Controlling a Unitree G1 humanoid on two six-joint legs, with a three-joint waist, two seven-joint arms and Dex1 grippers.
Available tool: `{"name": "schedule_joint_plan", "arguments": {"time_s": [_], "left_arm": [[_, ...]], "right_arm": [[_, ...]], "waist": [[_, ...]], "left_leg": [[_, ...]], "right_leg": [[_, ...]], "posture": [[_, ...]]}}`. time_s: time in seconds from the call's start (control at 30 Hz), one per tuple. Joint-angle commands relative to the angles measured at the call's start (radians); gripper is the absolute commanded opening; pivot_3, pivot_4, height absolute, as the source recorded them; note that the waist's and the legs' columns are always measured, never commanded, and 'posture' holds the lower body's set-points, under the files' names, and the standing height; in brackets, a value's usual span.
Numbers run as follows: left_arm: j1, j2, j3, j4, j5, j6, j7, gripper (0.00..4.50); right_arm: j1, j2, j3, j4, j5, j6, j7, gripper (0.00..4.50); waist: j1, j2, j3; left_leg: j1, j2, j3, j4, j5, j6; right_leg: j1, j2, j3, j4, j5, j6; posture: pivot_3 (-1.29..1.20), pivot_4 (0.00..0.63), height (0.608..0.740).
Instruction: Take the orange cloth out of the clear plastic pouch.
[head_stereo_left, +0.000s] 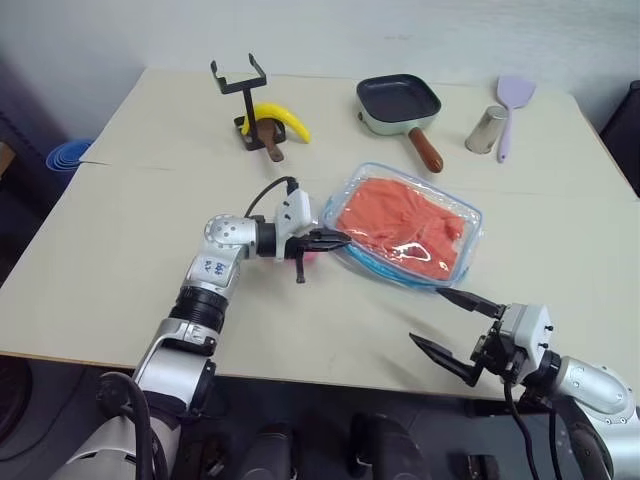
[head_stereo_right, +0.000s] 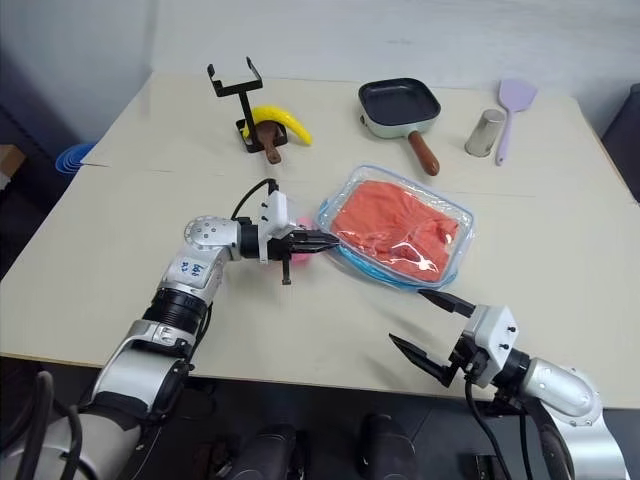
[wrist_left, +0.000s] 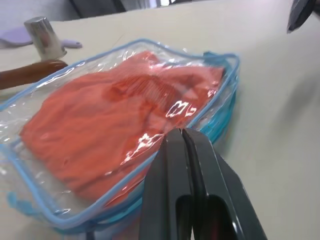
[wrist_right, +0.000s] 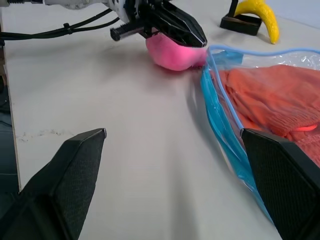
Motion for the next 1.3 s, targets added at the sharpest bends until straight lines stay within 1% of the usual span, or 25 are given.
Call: {"name": "schedule_joint_plan", "arguments": {"time_s": [0.03,0.17,0.27,0.5,0.6,0.73,0.77,0.87,0.9,1.07,1.1,1.17,1.23,1.3], "left_arm": [[-0.045,0.042,-0.055,0.071,0.093,-0.228,0.03,0.85],[-0.112,0.038,-0.099,0.182,0.145,-0.418,0.055,2.03],[-0.156,0.021,-0.123,0.26,0.184,-0.49,0.097,2.87],[-0.27,-0.025,-0.175,0.439,0.312,-0.543,0.276,2.87],[-0.312,-0.053,-0.203,0.504,0.357,-0.536,0.326,2.87],[-0.348,-0.086,-0.217,0.558,0.378,-0.529,0.359,2.87],[-0.355,-0.093,-0.217,0.566,0.38,-0.527,0.368,2.68],[-0.357,-0.113,-0.187,0.586,0.337,-0.512,0.317,2.05],[-0.355,-0.116,-0.18,0.59,0.326,-0.507,0.299,1.68],[-0.341,-0.102,-0.176,0.606,0.33,-0.46,0.27,0.14],[-0.333,-0.112,-0.146,0.608,0.293,-0.424,0.245,0.03],[-0.322,-0.132,-0.09,0.606,0.222,-0.353,0.187,0.03],[-0.311,-0.171,0.011,0.567,0.074,-0.117,0.029,0.03],[-0.291,-0.186,0.055,0.492,-0.011,0.073,-0.087,0.03]], "right_arm": [[0.0,-0.006,-0.003,-0.04,0.022,0.006,0.002,4.5],[0.003,-0.006,-0.003,-0.043,0.023,0.011,0.0,4.5],[0.008,-0.003,-0.003,-0.048,0.021,0.013,-0.002,4.5],[0.026,0.0,-0.003,-0.065,0.018,0.016,-0.013,4.5],[0.036,-0.001,-0.006,-0.073,0.017,0.017,-0.018,4.5],[0.051,-0.002,-0.017,-0.084,0.017,0.017,-0.029,4.5],[0.054,-0.002,-0.018,-0.087,0.016,0.016,-0.031,4.5],[0.072,0.001,-0.021,-0.099,0.015,0.013,-0.041,4.5],[0.076,0.002,-0.022,-0.101,0.015,0.012,-0.043,4.5],[0.082,0.0,-0.02,-0.105,0.018,0.011,-0.05,4.5],[0.079,-0.002,-0.017,-0.105,0.018,0.012,-0.05,4.5],[0.076,-0.004,-0.015,-0.106,0.018,0.014,-0.049,4.5],[0.071,-0.014,-0.004,-0.117,0.027,0.035,-0.043,4.5],[0.061,-0.024,0.012,-0.135,0.039,0.073,-0.044,4.5]], "waist": [[-0.001,0.0,0.0],[0.007,0.0,0.0],[0.007,0.0,0.0],[0.005,0.0,0.0],[0.004,0.0,0.0],[0.004,0.0,0.0],[0.003,0.0,0.0],[0.003,0.0,0.0],[0.003,0.0,0.0],[0.001,0.0,0.0],[0.0,0.0,0.0],[0.0,0.0,0.0],[0.0,0.0,0.0],[0.0,0.0,0.0]], "left_leg": [[0.0,0.0,0.001,0.0,0.0,0.0],[0.0,0.0,0.001,0.0,0.0,0.0],[-0.001,-0.001,0.001,0.0,0.0,0.0],[-0.001,-0.001,0.001,0.0,0.0,0.001],[-0.001,-0.001,0.002,0.0,0.0,0.001],[-0.001,-0.001,0.002,0.0,0.0,0.001],[-0.001,-0.001,0.002,0.0,0.0,0.001],[-0.001,-0.001,0.002,0.0,0.0,0.001],[-0.001,-0.001,0.002,0.0,0.0,0.001],[-0.001,-0.001,0.002,0.0,0.0,0.001],[-0.001,-0.001,0.002,0.0,0.0,0.001],[0.0,-0.001,0.002,0.0,0.0,0.001],[0.0,-0.001,0.002,0.0,0.0,0.001],[-0.001,-0.001,0.002,0.0,0.0,0.001]], "right_leg": [[0.0,0.0,0.001,0.0,0.0,0.0],[0.0,0.001,0.0,0.0,0.0,0.0],[0.0,0.001,-0.001,-0.001,0.0,0.0],[0.0,0.002,-0.001,-0.001,0.0,0.0],[0.0,0.002,-0.001,0.0,0.0,0.0],[0.0,0.002,-0.002,0.0,0.0,0.0],[0.0,0.002,-0.002,0.0,0.0,0.0],[0.0,0.002,-0.002,0.0,0.0,0.0],[0.0,0.002,-0.002,0.0,0.0,0.0],[0.0,0.002,-0.003,0.0,0.0,0.0],[0.0,0.002,-0.004,0.0,0.0,0.0],[0.0,0.002,-0.004,0.0,0.0,0.0],[0.0,0.002,-0.005,0.0,0.0,0.0],[-0.001,0.003,-0.008,0.0,0.0,0.0]], "posture": [[0.0,0.15,0.74],[0.0,0.15,0.74],[0.0,0.15,0.74],[0.0,0.15,0.74],[0.0,0.15,0.74],[0.0,0.15,0.74],[0.0,0.15,0.74],[0.0,0.15,0.74],[0.0,0.15,0.74],[0.0,0.15,0.74],[0.0,0.15,0.74],[0.0,0.15,0.74],[0.0,0.15,0.74],[0.0,0.15,0.74]]}}
